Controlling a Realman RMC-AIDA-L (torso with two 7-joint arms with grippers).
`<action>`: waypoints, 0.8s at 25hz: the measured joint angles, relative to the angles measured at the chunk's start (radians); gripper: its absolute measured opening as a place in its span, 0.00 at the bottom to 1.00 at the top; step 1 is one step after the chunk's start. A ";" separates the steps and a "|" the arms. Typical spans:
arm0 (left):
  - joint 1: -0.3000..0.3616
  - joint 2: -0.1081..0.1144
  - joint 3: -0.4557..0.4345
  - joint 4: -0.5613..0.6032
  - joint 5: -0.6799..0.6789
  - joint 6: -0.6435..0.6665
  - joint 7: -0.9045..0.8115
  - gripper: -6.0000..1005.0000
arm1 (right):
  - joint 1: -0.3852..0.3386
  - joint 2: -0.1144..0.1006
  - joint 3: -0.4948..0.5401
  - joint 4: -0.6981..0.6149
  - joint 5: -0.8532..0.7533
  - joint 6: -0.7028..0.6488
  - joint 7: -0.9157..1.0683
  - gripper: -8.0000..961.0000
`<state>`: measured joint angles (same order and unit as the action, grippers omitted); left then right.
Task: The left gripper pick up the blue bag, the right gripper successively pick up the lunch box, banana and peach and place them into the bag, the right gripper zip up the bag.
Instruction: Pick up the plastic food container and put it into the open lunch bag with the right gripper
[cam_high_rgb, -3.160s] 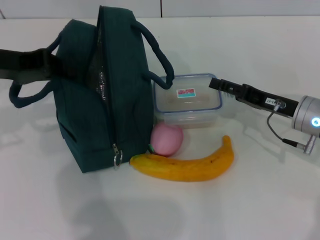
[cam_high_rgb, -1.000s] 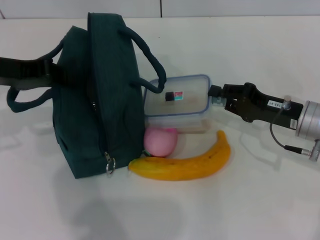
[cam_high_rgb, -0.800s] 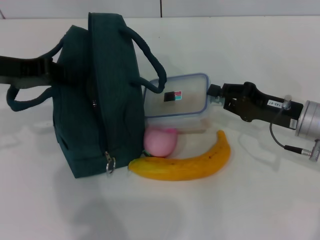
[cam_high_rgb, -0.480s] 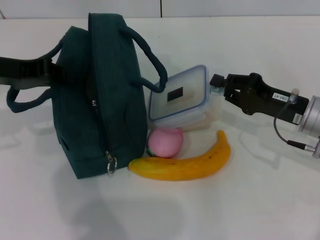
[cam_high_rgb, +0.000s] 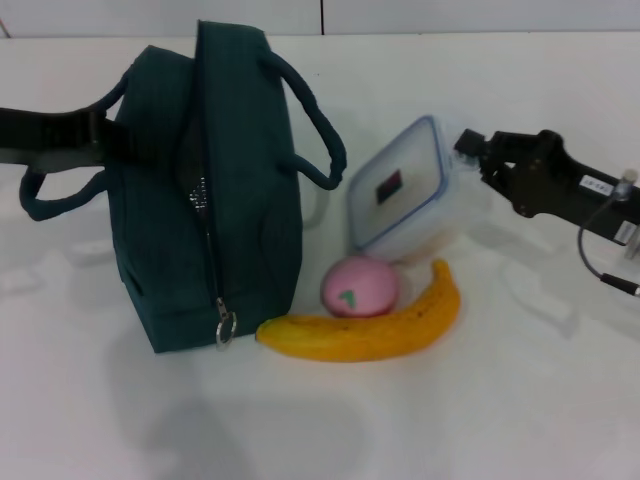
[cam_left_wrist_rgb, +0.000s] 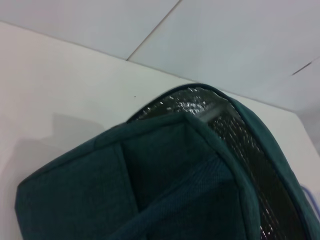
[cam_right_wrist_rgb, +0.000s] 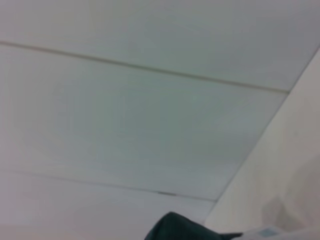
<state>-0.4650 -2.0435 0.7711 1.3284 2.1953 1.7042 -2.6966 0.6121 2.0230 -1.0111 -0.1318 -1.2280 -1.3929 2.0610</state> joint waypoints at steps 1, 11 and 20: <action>0.002 0.001 -0.001 0.000 -0.009 0.000 0.000 0.04 | 0.000 0.000 0.000 0.000 0.000 0.000 0.000 0.13; 0.005 0.002 0.002 0.000 -0.018 0.000 0.000 0.04 | -0.051 -0.006 0.000 -0.015 0.052 -0.017 -0.005 0.10; 0.006 -0.002 0.002 0.000 -0.019 0.000 0.002 0.04 | -0.089 -0.006 0.001 -0.021 0.091 -0.038 -0.008 0.10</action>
<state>-0.4588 -2.0458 0.7732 1.3284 2.1765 1.7042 -2.6951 0.5229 2.0171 -1.0101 -0.1526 -1.1368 -1.4308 2.0528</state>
